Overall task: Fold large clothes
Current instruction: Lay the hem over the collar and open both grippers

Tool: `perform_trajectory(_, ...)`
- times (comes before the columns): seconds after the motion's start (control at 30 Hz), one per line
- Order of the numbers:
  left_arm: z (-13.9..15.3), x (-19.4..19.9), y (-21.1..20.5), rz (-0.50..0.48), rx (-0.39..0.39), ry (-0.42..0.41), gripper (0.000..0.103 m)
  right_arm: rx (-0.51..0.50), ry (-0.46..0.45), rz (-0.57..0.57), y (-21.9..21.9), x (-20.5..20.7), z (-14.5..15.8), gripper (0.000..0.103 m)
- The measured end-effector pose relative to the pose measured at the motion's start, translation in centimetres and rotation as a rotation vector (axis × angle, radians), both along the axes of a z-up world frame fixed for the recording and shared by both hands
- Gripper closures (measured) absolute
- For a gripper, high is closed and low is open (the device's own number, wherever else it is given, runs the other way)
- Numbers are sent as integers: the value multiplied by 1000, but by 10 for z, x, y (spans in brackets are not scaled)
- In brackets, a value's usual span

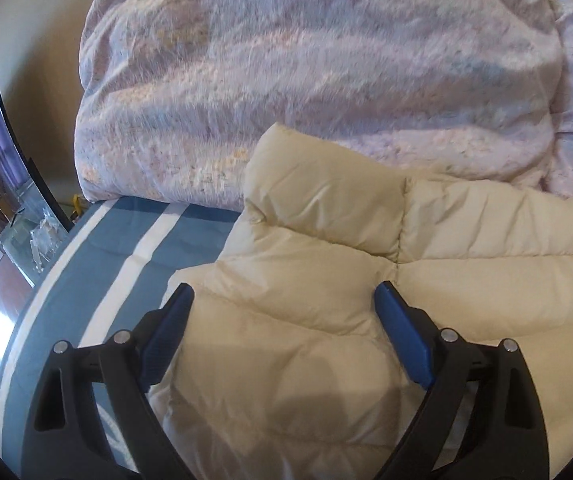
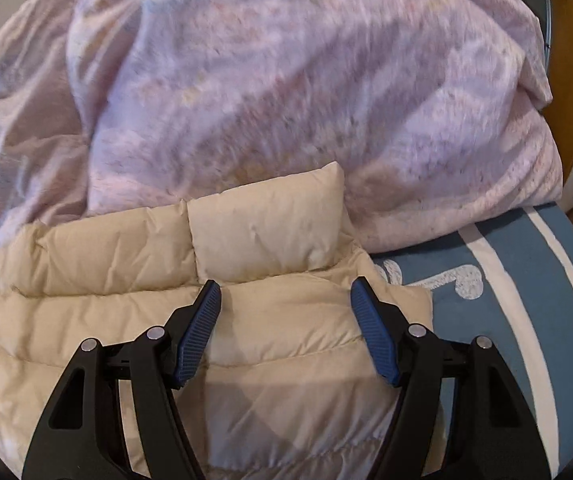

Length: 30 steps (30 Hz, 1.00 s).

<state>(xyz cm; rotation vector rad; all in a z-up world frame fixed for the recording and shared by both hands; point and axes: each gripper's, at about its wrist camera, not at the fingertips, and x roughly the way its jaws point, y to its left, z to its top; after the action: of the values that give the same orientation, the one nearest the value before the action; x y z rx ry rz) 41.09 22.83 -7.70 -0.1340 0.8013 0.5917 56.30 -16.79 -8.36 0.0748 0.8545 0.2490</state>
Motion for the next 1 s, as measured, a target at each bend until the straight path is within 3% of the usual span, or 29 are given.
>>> perform_trajectory(0.33,-20,9,22,25,-69,-12,2,-71,29,-12,13,12,-23,32)
perform_trajectory(0.7,-34,20,39,30,-144,26,2,-134,71,-1,22,26,-42,29)
perform_trajectory(1.0,-37,22,45,33,-172,26,2,-125,74,-6,28,36,-49,28)
